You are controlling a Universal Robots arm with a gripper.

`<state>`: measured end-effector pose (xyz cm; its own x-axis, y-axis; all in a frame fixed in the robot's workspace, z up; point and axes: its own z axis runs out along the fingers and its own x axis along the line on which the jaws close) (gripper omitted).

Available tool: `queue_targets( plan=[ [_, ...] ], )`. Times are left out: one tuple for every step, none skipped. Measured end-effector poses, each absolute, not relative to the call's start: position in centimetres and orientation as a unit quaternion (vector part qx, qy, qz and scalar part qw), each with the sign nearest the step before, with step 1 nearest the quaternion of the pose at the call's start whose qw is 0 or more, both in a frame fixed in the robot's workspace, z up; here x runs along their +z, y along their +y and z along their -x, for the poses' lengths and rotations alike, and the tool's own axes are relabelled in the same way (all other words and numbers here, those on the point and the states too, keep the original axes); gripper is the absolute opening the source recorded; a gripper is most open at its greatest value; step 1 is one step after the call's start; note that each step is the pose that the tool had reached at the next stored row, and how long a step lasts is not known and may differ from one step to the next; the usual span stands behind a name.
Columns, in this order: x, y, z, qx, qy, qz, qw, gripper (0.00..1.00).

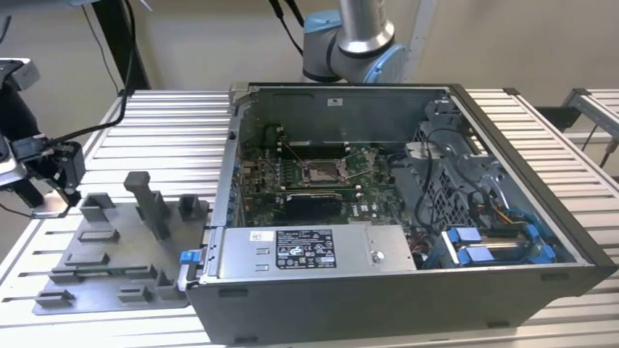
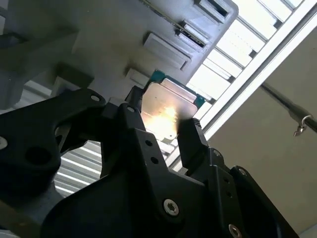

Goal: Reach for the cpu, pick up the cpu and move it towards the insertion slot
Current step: 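Pick up the cpu and move it towards the insertion slot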

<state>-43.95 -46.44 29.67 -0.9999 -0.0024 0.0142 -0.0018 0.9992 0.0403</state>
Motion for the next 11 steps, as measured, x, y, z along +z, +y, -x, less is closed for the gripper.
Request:
queue_targets(
  plan=[
    [30.0,-46.4,43.9,-0.02,-1.0,-0.001,0.008,0.0],
    [30.2,-46.4,43.9,-0.02,-1.0,-0.001,0.008,0.0],
    [30.5,-46.4,43.9,-0.02,-1.0,-0.001,0.008,0.0],
    [30.8,-46.4,43.9,-0.02,-1.0,-0.001,0.009,0.0],
    [31.1,-46.4,43.9,-0.02,-1.0,-0.001,0.009,0.0],
    [31.5,-46.4,43.9,-0.021,-1.0,-0.001,0.009,0.0],
    [31.8,-46.4,43.9,-0.021,-1.0,-0.001,0.009,0.0],
    [32.2,-46.4,43.9,-0.021,-1.0,-0.001,0.009,0.0],
    [32.6,-46.4,43.9,-0.021,-1.0,-0.001,0.009,0.0],
    [33.0,-46.4,43.9,-0.022,-1.0,-0.001,0.009,0.0],
    [33.4,-46.4,43.9,-0.022,-1.0,-0.001,0.009,0.0]
  ],
)
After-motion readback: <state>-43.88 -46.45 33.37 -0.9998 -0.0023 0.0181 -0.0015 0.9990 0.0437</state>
